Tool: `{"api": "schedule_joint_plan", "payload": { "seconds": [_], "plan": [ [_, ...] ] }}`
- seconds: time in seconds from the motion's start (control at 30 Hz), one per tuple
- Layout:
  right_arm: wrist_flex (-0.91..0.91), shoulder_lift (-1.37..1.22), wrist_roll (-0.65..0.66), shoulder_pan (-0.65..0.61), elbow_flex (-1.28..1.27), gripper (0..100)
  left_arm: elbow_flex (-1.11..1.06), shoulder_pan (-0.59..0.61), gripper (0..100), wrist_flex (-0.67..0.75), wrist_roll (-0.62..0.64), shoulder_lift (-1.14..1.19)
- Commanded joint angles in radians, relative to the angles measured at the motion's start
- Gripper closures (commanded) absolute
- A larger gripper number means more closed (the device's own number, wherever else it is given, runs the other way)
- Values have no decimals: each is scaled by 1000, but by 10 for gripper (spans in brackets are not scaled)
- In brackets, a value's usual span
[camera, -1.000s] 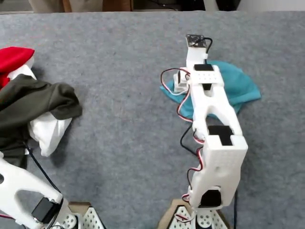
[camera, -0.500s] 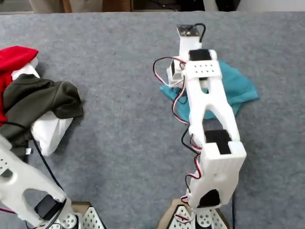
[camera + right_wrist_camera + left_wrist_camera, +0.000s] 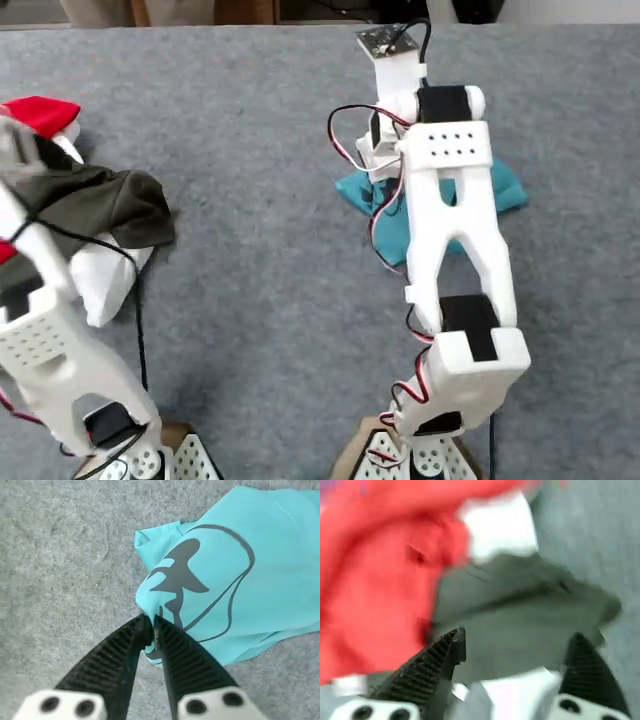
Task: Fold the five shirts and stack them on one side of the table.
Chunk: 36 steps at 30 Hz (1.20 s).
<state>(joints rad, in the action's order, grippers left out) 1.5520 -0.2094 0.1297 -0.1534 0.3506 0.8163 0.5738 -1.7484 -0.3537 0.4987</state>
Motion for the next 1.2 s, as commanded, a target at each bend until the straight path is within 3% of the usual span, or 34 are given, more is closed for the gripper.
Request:
{"api": "schedule_joint_plan", "payload": {
  "seconds": [0.0,0.1,0.3,0.5,0.8,1.0,1.07,1.17],
  "plan": [
    [3,70,12,-18,47,995,-249,-72,717,18,21,-31],
    [3,68,9,-18,45,995,-358,-75,718,89,23,22],
    [5,68,12,-13,44,995,-364,68,741,147,23,139],
    [5,68,9,-18,44,995,-150,241,988,141,23,228],
    [43,77,8,-38,54,995,269,411,948,74,25,285],
    [158,77,11,-159,154,995,331,373,944,-11,15,285],
    [201,76,9,-214,246,995,339,361,885,-11,-17,278],
    [232,76,8,-305,367,995,328,348,683,-11,2,231]
  ]
}}
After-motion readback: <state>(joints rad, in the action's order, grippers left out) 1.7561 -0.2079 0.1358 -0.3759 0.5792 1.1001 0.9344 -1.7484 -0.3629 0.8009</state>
